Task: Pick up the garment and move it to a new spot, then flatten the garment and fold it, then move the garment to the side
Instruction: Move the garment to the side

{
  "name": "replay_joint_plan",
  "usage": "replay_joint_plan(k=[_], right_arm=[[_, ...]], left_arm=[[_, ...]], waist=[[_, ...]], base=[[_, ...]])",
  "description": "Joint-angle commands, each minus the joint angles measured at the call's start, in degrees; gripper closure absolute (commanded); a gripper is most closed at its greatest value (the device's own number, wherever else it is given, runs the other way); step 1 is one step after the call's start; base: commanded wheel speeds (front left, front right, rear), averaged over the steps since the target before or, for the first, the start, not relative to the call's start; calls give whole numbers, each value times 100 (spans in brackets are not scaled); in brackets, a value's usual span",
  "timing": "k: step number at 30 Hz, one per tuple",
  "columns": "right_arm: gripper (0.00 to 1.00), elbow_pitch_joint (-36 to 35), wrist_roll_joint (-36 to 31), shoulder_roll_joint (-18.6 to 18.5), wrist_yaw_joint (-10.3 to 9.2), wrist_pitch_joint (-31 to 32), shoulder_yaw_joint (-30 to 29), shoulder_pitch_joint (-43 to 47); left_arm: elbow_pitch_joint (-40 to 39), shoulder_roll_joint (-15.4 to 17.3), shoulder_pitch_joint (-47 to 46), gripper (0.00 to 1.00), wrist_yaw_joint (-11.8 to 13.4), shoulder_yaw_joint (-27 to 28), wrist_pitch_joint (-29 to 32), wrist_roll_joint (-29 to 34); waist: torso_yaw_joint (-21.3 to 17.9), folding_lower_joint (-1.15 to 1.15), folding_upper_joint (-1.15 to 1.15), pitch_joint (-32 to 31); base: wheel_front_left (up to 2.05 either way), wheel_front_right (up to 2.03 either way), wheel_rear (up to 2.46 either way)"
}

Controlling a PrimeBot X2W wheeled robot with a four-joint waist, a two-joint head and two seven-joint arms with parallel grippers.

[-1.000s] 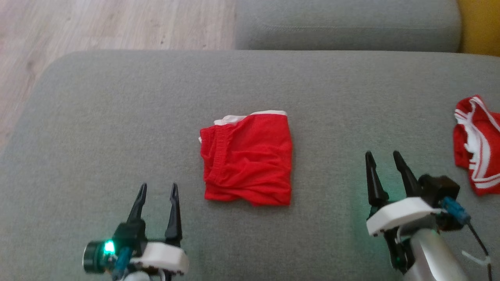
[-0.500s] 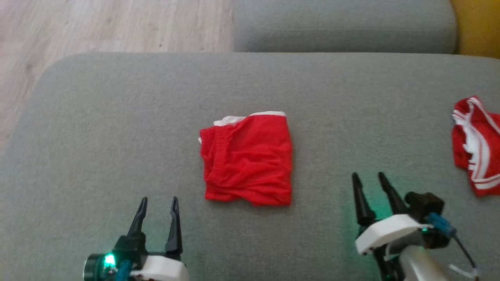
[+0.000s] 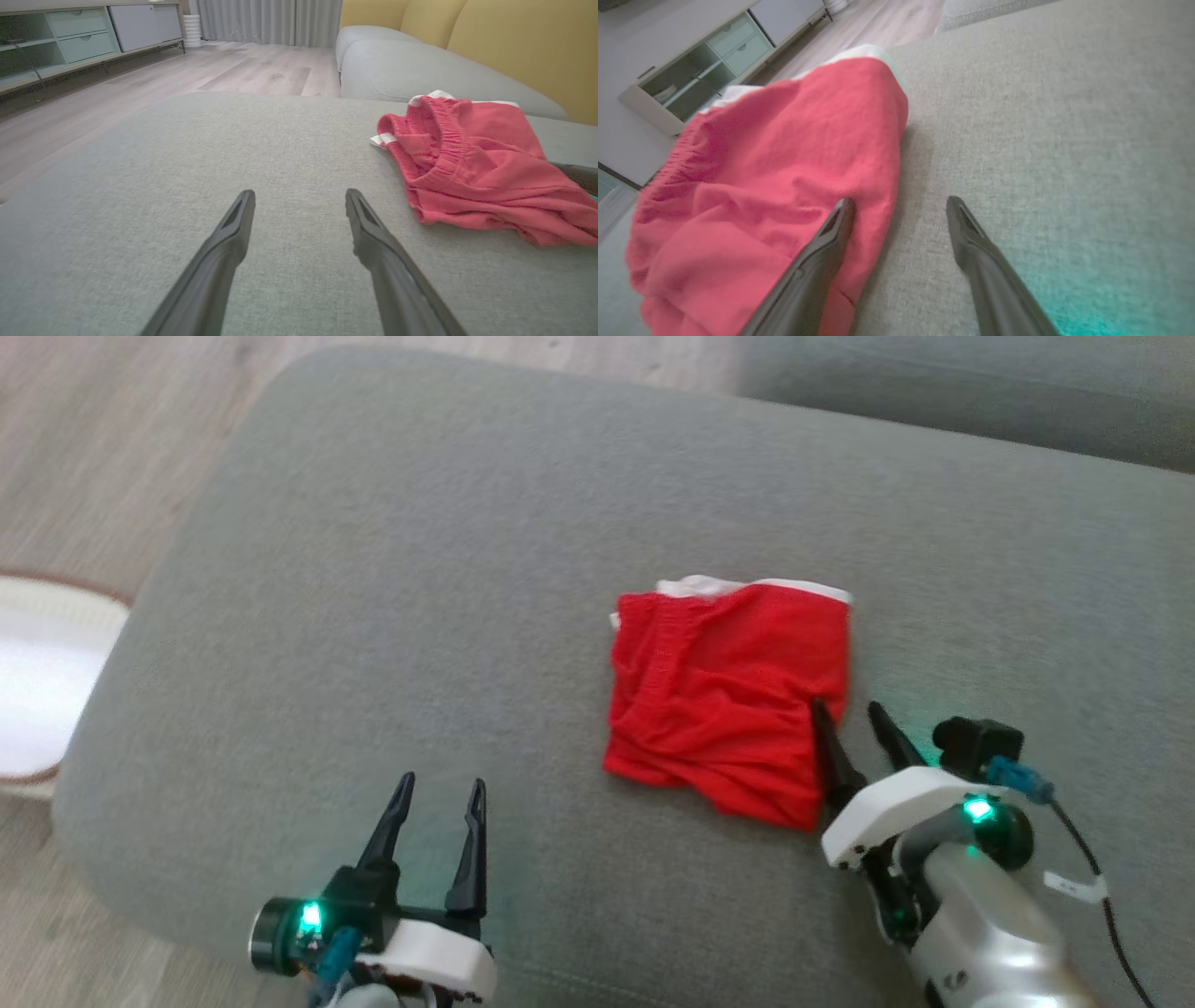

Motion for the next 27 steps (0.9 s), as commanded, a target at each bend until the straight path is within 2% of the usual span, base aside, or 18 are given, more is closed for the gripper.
replay_joint_plan(k=[1, 3, 8, 9, 10, 11, 15, 18, 24, 25, 27], right_arm=[[0, 54, 101, 14, 37, -65, 124, -246], [0, 139, 326, 14, 37, -65, 244, -302], [0, 11, 952, 14, 37, -65, 964, -327], [4, 27, 1043, 14, 37, -65, 1078, -331], [58, 52, 1111, 14, 37, -65, 1162, -343], [100, 68, 1168, 14, 37, -65, 1235, -355], [100, 74, 1080, 14, 37, -65, 1124, -456], [100, -107, 909, 14, 37, -65, 843, -399], [100, -465, 726, 14, 37, -65, 699, -119], [100, -465, 726, 14, 37, -65, 699, -119], [100, -528, 714, 14, 37, -65, 776, -57]], left_arm=[[-177, 16, -214, 0, 8, 179, -38, -93], [-245, 16, -242, 0, 41, 257, -38, -151], [-347, 16, -257, 0, 4, 282, -38, -91], [-353, 16, -256, 0, 5, 280, -38, -92], [-354, 16, -262, 0, 4, 269, -38, -101], [-357, 16, -271, 0, 5, 257, -38, -114], [-391, 16, -268, 0, -3, 237, -38, -114], [-378, 16, -241, 0, -40, 252, -38, -49], [-346, 16, -294, 0, -133, 218, -38, 39], [-346, 16, -294, 0, -133, 218, -38, 39], [-335, 16, -352, 0, -158, 166, -38, 34]], waist=[[294, -1, 0, 216], [368, -1, 0, 274], [411, -1, 0, 348], [403, -1, 0, 348], [393, -1, 0, 348], [376, -1, 0, 346], [165, -1, 0, 274], [-191, -1, 0, 158], [-1411, -1, 0, -43], [-1411, -1, 0, -43], [-1896, -1, 0, -75]], base=[[0, 0, 0], [0, 0, 0], [0, 0, 0], [0, 0, 0], [0, 0, 0], [0, 0, 0], [0, 0, 0], [0, 0, 0], [0, 0, 0], [0, 0, 0], [0, 0, 0]])
